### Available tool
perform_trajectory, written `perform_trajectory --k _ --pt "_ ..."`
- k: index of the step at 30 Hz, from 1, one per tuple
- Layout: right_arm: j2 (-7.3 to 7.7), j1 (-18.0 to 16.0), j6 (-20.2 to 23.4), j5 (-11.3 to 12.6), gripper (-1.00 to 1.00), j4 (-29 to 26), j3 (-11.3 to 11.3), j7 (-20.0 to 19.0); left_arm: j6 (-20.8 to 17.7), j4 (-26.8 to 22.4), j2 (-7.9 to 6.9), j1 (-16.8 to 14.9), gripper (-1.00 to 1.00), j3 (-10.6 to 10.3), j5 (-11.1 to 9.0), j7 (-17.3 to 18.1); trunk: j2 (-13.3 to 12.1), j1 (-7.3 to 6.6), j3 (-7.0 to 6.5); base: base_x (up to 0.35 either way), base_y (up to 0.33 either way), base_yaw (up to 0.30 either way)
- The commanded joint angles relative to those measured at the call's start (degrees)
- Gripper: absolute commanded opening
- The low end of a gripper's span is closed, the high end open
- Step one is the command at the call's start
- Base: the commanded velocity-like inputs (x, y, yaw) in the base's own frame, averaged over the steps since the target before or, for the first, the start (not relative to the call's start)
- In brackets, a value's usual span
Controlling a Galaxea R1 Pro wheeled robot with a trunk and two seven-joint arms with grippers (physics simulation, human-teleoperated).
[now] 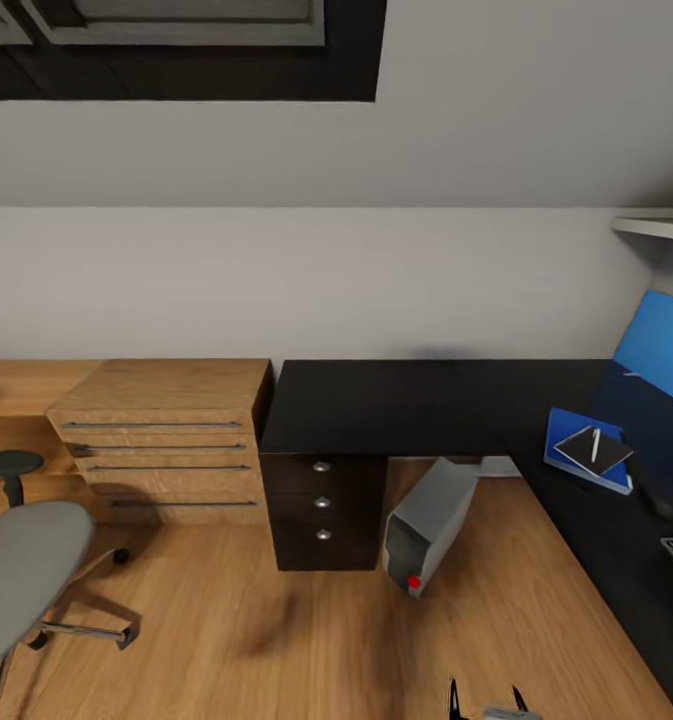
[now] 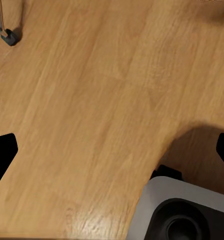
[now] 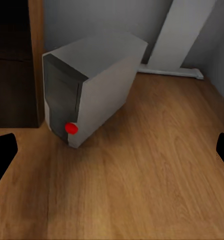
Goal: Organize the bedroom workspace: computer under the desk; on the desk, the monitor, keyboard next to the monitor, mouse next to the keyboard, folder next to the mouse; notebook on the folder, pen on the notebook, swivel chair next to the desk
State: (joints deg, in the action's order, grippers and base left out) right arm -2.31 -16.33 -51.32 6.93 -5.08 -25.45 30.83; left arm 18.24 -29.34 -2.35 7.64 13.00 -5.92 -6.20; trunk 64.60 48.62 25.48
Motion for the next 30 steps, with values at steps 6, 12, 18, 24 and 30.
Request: perform_trajectory --k 6,12,18,24,30 --pt "0.63 0.3 -8.7 0.6 1.00 5.8 -0.7 0.2 0.1 0.1 0.00 0.0 1.00 -0.2 -0.6 0.0 0.0 0.01 -0.39 0.000 0.000 0.188" --pt "0.43 0.5 -8.7 0.5 1.00 6.3 -0.7 0.2 0.1 0.7 0.03 0.0 1.00 -0.2 -0.5 0.0 0.0 0.01 -0.76 0.000 0.000 0.213" --pt "0.43 0.5 -8.7 0.4 1.00 6.3 -0.7 0.2 0.3 0.8 0.04 0.1 1.00 -0.2 -0.4 0.0 0.0 0.01 -1.09 0.000 0.000 0.231" --pt "0.54 0.5 -8.7 0.4 1.00 6.2 -0.6 0.4 0.7 0.9 0.29 0.1 1.00 -0.3 -0.4 0.0 0.0 0.01 -1.37 0.000 0.000 0.246" --pt "0.69 0.5 -8.7 0.4 1.00 5.4 -0.6 2.4 7.6 1.0 0.45 0.0 1.00 -0.3 -0.3 0.0 0.0 0.01 -1.63 0.000 0.000 0.250"
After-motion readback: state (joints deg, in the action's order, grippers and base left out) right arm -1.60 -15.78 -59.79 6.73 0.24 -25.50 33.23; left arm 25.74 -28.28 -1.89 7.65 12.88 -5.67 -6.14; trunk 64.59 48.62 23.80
